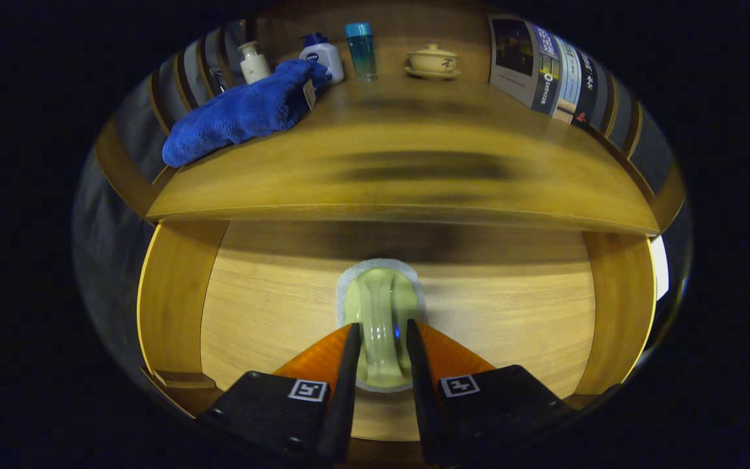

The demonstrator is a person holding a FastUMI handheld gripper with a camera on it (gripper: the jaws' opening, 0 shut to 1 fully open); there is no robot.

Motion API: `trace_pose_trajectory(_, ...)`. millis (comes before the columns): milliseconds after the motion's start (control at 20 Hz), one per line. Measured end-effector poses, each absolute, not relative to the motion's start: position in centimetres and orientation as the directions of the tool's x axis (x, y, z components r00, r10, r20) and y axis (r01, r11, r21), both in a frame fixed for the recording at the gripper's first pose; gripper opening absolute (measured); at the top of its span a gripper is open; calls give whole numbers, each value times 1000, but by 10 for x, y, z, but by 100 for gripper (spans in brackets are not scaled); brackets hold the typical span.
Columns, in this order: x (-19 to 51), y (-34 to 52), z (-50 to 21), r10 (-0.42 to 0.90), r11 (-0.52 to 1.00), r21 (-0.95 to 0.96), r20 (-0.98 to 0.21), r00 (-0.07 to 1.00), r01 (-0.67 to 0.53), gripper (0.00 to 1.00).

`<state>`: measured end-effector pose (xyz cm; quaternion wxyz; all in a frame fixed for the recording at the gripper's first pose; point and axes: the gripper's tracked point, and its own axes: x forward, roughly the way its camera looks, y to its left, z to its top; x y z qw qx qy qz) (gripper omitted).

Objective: Pull open the drawer, take out the items inside it, and place them on the countertop above the cabinet.

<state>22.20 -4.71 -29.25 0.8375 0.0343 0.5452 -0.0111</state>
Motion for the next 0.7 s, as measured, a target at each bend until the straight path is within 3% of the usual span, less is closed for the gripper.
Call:
trace_pose_trajectory(200, 219, -54, -289, -4, 996, 33, -916, 400, 83, 24)
trace_pose_trajectory(450, 213, -53, -268, 12, 996, 47, -897, 442, 69, 24)
trace_pose_trajectory(700, 194, -50, -189, 46, 998, 64, -839, 541, 15, 24)
